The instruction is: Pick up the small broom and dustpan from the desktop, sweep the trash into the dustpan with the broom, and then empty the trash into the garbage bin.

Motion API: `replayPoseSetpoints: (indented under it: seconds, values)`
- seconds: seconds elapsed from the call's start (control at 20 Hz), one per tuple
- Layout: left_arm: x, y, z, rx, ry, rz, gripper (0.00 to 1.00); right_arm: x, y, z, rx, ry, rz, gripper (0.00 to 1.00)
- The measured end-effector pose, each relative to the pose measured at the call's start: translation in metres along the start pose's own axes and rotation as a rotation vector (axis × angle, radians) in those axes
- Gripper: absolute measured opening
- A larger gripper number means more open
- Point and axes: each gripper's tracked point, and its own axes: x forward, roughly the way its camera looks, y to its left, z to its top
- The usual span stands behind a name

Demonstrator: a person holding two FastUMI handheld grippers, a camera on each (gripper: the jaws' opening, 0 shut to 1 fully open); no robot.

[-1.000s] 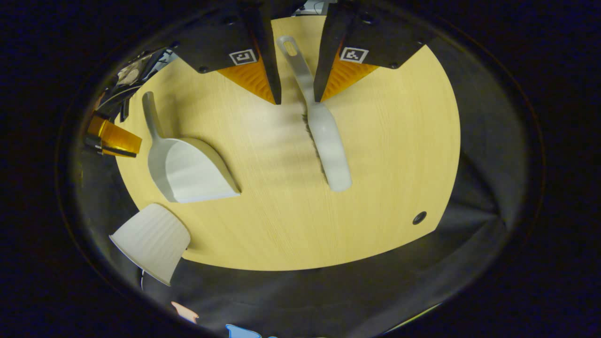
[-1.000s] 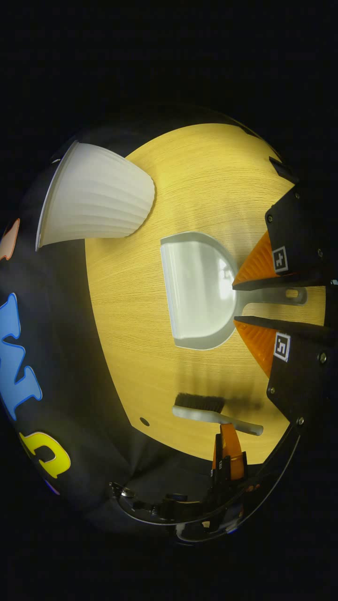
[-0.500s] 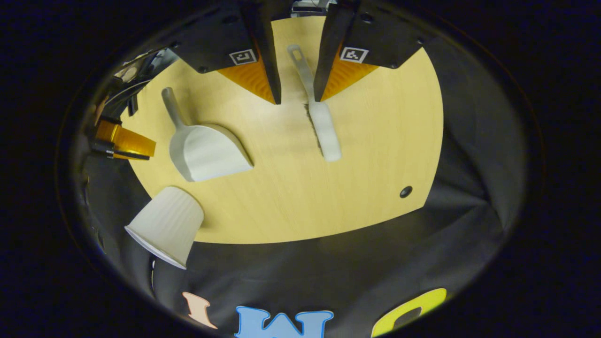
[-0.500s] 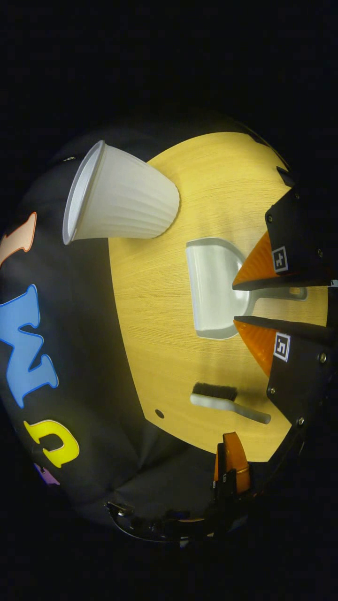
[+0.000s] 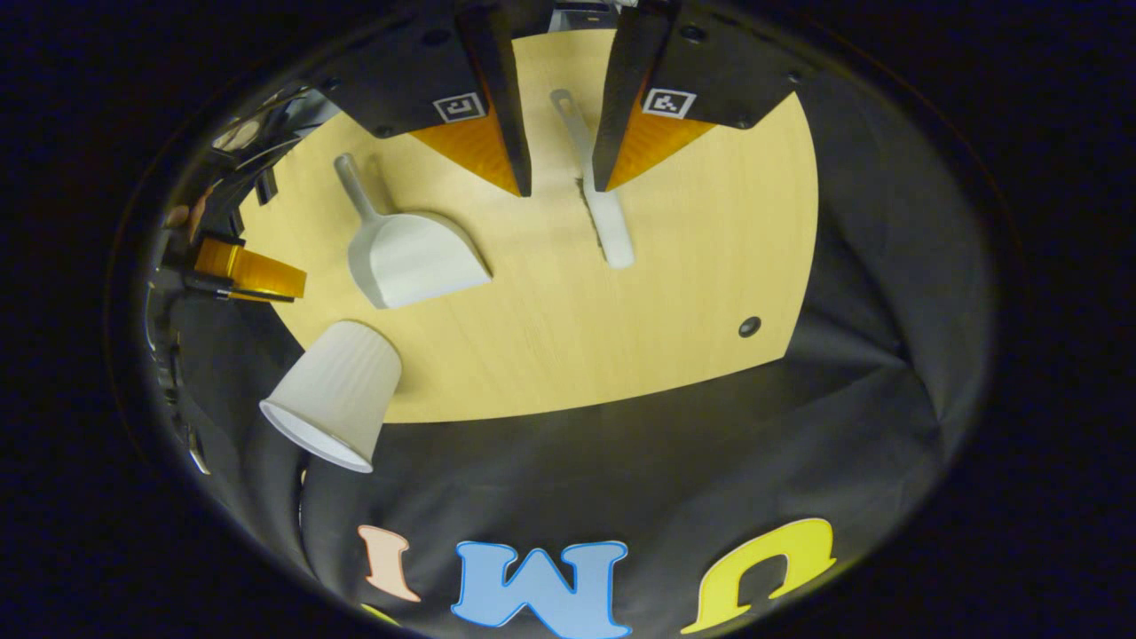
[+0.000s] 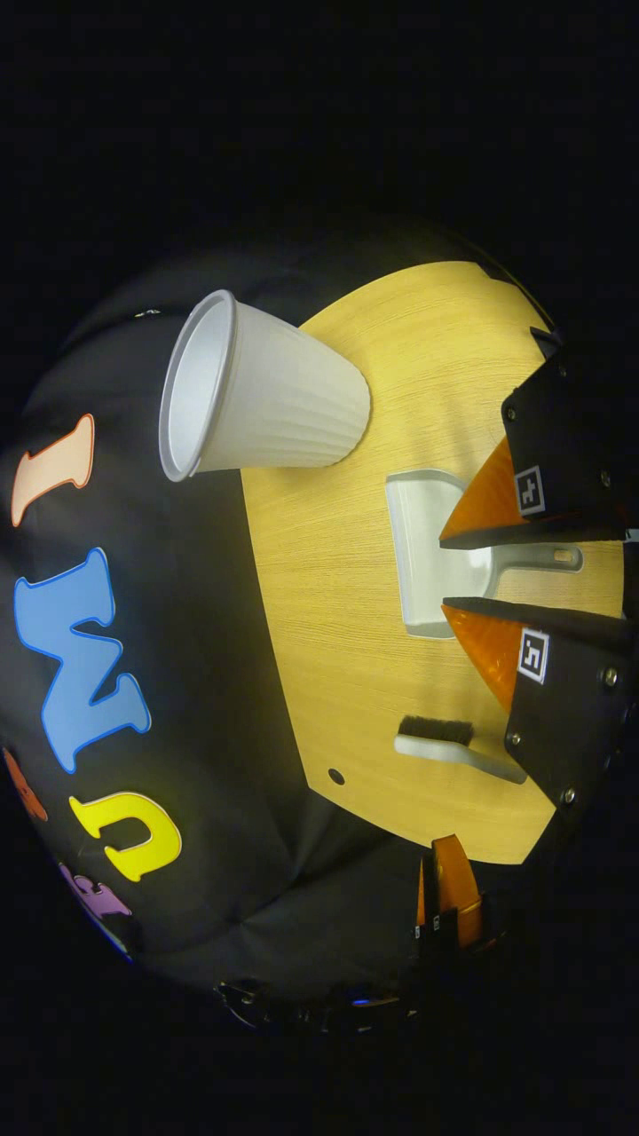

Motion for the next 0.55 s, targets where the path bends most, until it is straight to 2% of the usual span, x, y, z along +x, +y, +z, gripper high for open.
replayPoseSetpoints:
  seconds: [0.05,0.1,0.15,0.4,0.45,0.5,0.55]
  values:
    - [-0.003,0.000,0.000,-0.001,-0.010,-0.002,0.53,-0.002,-0.001,0.002,0.001,-0.004,-0.002,0.28]
    - [-0.005,-0.001,0.000,-0.005,-0.016,-0.005,0.50,-0.003,-0.002,0.001,0.002,-0.007,-0.003,0.32]
    - [-0.005,-0.001,0.001,-0.010,-0.023,-0.006,0.53,-0.005,-0.002,0.001,0.001,-0.008,-0.004,0.32]
    - [-0.011,-0.001,0.003,-0.017,-0.042,-0.002,0.53,-0.008,-0.001,-0.001,-0.007,-0.006,-0.004,0.32]
    - [-0.012,-0.001,0.003,-0.020,-0.044,-0.003,0.53,-0.009,0.000,-0.002,-0.007,-0.007,-0.003,0.28]
    - [-0.013,0.000,0.002,-0.023,-0.044,-0.003,0.53,-0.010,0.001,-0.002,-0.005,-0.007,0.000,0.28]
    - [-0.013,0.001,0.003,-0.025,-0.044,-0.004,0.53,-0.010,0.002,-0.002,-0.004,-0.007,0.002,0.32]
